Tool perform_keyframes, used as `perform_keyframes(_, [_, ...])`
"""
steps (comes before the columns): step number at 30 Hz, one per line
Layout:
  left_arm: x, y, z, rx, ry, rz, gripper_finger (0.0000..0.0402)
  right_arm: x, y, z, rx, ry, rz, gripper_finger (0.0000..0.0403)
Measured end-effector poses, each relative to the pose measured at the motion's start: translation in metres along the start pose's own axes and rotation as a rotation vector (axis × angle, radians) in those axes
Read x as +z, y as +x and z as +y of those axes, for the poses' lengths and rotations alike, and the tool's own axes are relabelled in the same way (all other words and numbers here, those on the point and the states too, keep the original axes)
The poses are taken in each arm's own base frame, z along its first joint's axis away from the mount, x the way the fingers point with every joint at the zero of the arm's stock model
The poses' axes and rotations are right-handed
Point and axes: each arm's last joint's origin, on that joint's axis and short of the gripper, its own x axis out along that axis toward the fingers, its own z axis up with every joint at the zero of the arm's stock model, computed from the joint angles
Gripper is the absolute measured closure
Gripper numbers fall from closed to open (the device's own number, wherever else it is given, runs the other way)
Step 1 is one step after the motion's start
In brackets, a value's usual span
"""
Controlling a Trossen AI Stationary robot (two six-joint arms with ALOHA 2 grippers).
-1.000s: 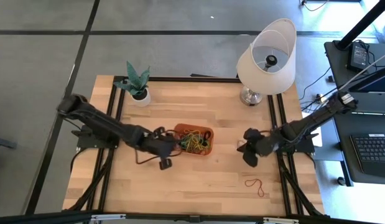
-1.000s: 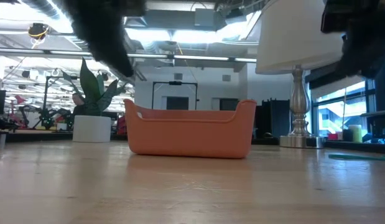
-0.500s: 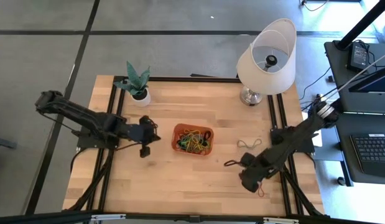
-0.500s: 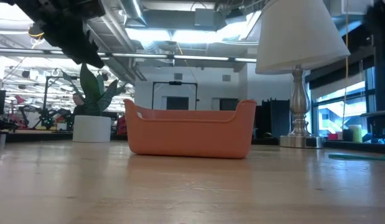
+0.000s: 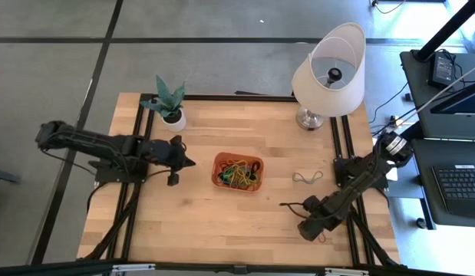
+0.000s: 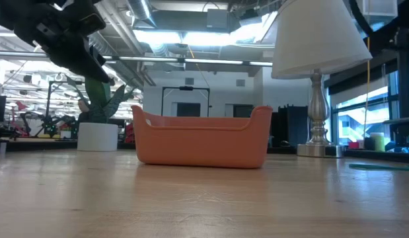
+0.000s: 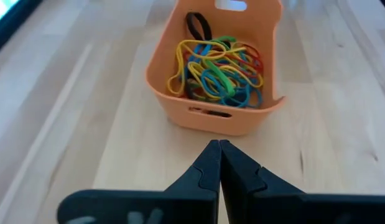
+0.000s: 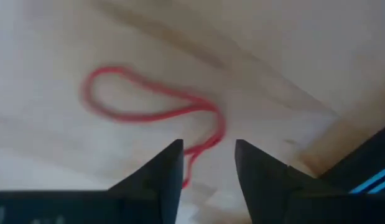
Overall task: Pick and place rubber bands into bin
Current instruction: Put the red rubber band into the orange bin
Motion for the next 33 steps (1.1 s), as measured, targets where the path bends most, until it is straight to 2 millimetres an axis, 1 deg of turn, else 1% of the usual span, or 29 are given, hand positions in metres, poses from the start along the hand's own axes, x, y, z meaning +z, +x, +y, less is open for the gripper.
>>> perform_keyframes(3, [-0.002, -0.003, 0.003, 0.009, -0.005, -0.017, 0.04, 0.0, 0.012, -0.008, -0.02, 0.061, -0.005, 0.0245])
perform_keyframes(6, [-0.004, -0.008, 0.003, 0.005, -0.009, -0.045, 0.04, -0.001, 0.019, -0.013, -0.02, 0.087, -0.005, 0.0241])
perform_keyframes(12, [-0.019, -0.018, 0.007, 0.014, -0.057, -0.119, 0.04, 0.0, 0.026, -0.016, 0.01, 0.133, 0.007, 0.0241])
perform_keyframes(14, [-0.024, -0.022, 0.008, 0.014, -0.067, -0.152, 0.04, 0.0, 0.027, -0.016, 0.013, 0.133, 0.009, 0.0246])
perform_keyframes(19, [-0.037, -0.028, 0.01, 0.014, -0.022, -0.273, 0.04, 0.0, 0.028, -0.015, 0.024, 0.124, 0.011, 0.0284])
perform_keyframes(24, [-0.047, -0.032, 0.012, 0.014, 0.024, -0.392, 0.04, 0.0, 0.028, -0.014, 0.035, 0.122, 0.012, 0.034])
perform_keyframes(28, [-0.056, -0.035, 0.014, 0.03, 0.015, -0.454, 0.04, -0.001, 0.028, -0.013, 0.045, 0.117, 0.01, 0.0389])
perform_keyframes(30, [-0.059, -0.038, 0.015, 0.031, 0.013, -0.483, 0.04, -0.001, 0.028, -0.013, 0.047, 0.116, 0.01, 0.0396])
perform_keyframes(33, [-0.061, -0.042, 0.016, 0.037, 0.033, -0.5, 0.04, -0.001, 0.028, -0.013, 0.048, 0.116, 0.009, 0.0394])
